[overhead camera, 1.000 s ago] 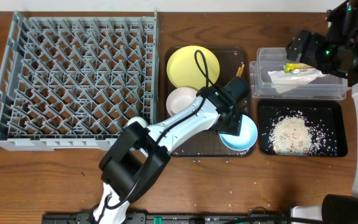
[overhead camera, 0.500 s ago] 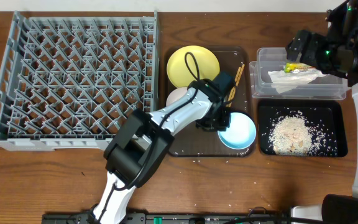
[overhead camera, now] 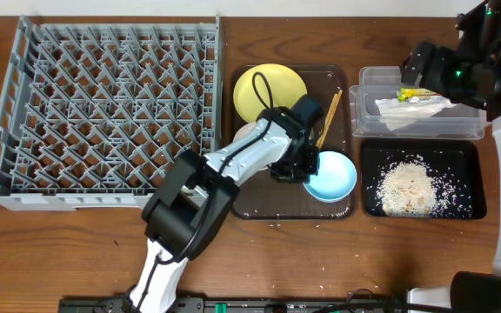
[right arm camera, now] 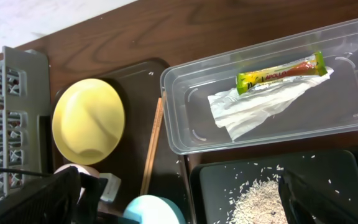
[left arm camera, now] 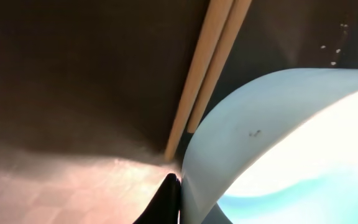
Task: Sort waste into correct bins and load items into the dishwasher
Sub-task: 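Carry the light-blue bowl with the left gripper into the dish rack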
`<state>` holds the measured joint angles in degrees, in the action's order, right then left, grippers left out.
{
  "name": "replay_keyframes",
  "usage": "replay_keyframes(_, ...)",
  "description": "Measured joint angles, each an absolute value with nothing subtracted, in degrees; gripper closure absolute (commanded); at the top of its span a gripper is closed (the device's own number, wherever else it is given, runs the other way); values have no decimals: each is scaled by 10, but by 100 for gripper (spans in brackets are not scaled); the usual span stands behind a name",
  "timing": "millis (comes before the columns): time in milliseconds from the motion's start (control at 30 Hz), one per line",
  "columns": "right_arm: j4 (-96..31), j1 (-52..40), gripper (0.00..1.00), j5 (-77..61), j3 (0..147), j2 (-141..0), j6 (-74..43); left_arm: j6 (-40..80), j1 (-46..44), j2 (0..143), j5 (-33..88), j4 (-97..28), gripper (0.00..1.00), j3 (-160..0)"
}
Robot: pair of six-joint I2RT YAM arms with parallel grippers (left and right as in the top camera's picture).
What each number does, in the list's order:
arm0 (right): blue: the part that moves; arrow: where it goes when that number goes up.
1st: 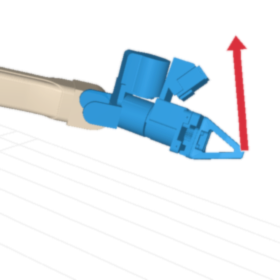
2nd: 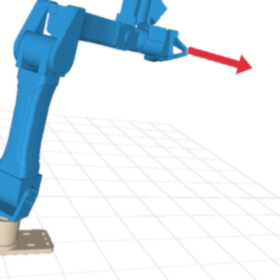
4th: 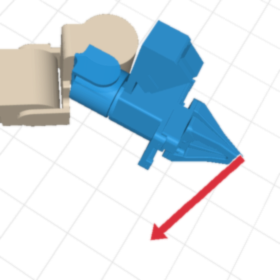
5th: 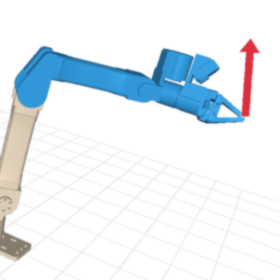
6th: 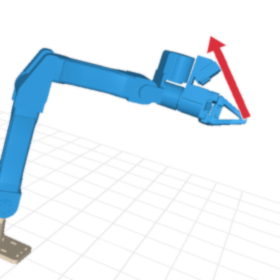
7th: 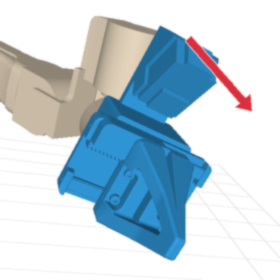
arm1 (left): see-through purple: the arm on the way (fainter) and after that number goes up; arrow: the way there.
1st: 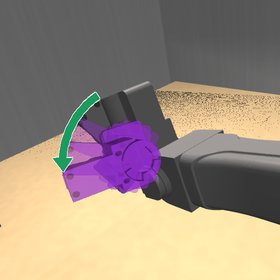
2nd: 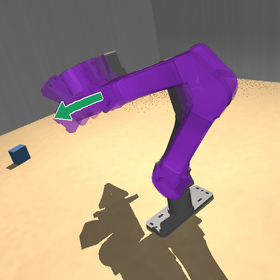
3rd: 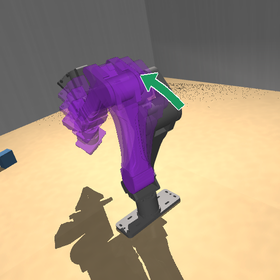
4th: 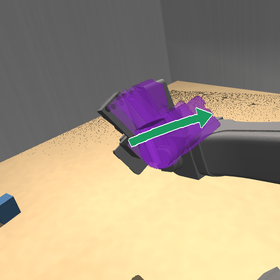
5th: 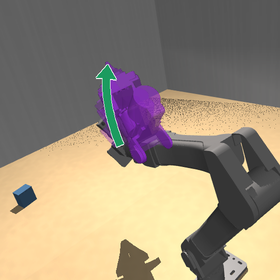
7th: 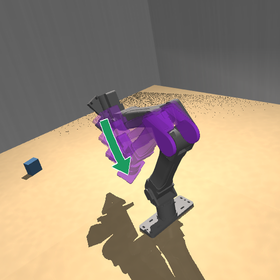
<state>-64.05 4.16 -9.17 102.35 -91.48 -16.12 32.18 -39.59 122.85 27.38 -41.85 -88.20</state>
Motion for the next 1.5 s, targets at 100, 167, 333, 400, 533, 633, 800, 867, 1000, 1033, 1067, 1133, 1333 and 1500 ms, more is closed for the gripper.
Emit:
replay_keyframes(100, -641, 42, 1, -92, 1023, -915, -161, 316, -383, 1204, 282, -422, 92, -882)
replay_keyframes(167, -641, 42, 1, -91, 1023, -915, -161, 309, -371, 1175, 285, -423, 93, -882)
replay_keyframes(333, -641, 42, 1, -92, 1023, -915, -161, 286, -306, 1065, 265, -443, 93, -882)
replay_keyframes(400, -641, 42, 1, -91, 1023, -915, -161, 282, -270, 1021, 223, -463, 93, -882)
replay_keyframes(533, -640, 42, 1, -91, 1023, -915, -161, 280, -200, 957, 97, -504, 93, -882)
replay_keyframes(633, -641, 42, 1, -91, 1023, -915, -161, 277, -161, 927, -20, -531, 92, -882)
replay_keyframes(800, -641, 42, 1, -91, 1023, -915, -161, 279, -148, 913, -215, -571, 92, -882)
replay_keyframes(867, -641, 42, 1, -91, 1023, -915, -161, 290, -152, 914, -287, -581, 93, -880)
replay_keyframes(1000, -641, 42, 1, -91, 1023, -915, -161, 324, -166, 914, -420, -596, 93, -859)
replay_keyframes(1033, -641, 42, 1, -91, 1023, -915, -161, 332, -170, 914, -446, -597, 92, -853)
replay_keyframes(1067, -641, 42, 1, -91, 1023, -915, -161, 342, -175, 914, -475, -597, 93, -844)
replay_keyframes(1133, -641, 42, 1, -91, 1023, -915, -161, 363, -186, 914, -520, -597, 93, -827)
replay_keyframes(1333, -641, 42, 1, -91, 1023, -915, -161, 424, -226, 926, -626, -586, 93, -783)
replay_keyframes(1500, -641, 42, 1, -91, 1023, -915, -161, 447, -258, 966, -712, -576, 92, -765)
